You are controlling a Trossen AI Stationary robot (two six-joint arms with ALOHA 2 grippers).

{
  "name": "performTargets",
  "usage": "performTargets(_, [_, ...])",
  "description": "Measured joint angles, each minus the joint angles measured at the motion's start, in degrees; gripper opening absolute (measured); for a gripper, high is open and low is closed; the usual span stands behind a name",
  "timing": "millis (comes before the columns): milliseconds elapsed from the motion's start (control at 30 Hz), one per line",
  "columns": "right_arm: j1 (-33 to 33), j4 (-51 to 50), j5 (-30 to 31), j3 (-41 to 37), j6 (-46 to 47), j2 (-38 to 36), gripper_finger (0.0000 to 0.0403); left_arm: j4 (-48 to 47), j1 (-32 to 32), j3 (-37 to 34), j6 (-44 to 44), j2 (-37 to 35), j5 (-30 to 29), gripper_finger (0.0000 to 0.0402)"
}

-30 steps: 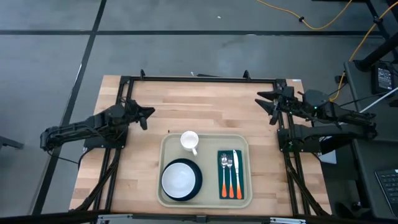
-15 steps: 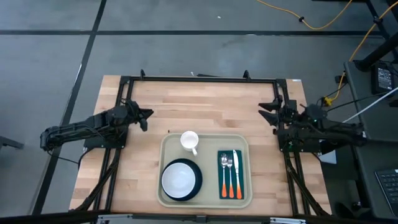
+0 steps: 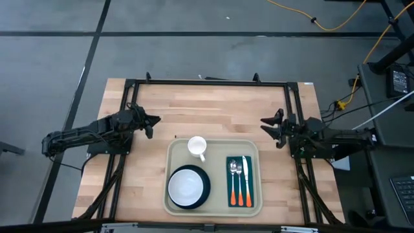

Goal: Set up tray
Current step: Return to Home Position

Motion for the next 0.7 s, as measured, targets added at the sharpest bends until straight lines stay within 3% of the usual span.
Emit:
performTargets(267, [0.0, -4.2, 3.5, 0.0, -3.7, -0.1, 0.0177, 0.0, 0.0, 0.0, 0.0, 0.0, -0.1, 0.0058])
performTargets(467, [0.0, -4.1, 0.2, 0.0, -5.4, -0.1, 0.0177, 0.0, 0.0, 0.0, 0.0, 0.0, -0.2, 0.0058])
performTargets(700, [0.0, -5.0, -10.5, 0.0, -5.3, -0.1, 0.0177, 0.0, 0.0, 0.0, 0.4, 0.0, -0.2, 0.0058])
